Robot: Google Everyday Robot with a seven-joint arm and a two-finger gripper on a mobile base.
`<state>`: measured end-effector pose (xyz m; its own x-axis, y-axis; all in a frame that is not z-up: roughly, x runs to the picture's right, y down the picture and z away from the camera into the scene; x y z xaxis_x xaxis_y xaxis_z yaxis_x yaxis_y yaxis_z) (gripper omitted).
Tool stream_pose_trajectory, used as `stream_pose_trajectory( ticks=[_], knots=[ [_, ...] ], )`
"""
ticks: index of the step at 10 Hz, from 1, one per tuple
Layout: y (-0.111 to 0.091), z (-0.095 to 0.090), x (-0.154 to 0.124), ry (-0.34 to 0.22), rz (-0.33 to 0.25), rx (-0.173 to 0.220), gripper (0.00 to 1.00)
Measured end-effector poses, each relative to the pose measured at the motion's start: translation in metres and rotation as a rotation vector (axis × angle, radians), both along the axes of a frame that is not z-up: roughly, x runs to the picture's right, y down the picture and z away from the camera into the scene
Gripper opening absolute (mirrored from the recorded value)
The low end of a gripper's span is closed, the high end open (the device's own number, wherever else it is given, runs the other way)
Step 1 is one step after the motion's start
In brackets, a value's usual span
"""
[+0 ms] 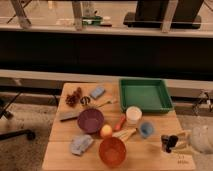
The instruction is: Wipe red bowl with brush
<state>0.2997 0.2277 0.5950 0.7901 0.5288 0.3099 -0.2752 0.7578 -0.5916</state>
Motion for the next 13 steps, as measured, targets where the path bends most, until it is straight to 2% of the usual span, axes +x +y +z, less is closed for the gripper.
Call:
stream_pose_trajectory(
  ticks=[4, 8, 13],
  knots=[
    [0.002, -0.004, -0.01, -0.04, 0.022, -0.045, 0.0],
    [0.004, -0.01, -0.022, -0.05, 0.031, -0.108, 0.0],
    [-0.001, -0.019, -0.027, -0.064, 0.054, -0.149, 0.0]
  ],
)
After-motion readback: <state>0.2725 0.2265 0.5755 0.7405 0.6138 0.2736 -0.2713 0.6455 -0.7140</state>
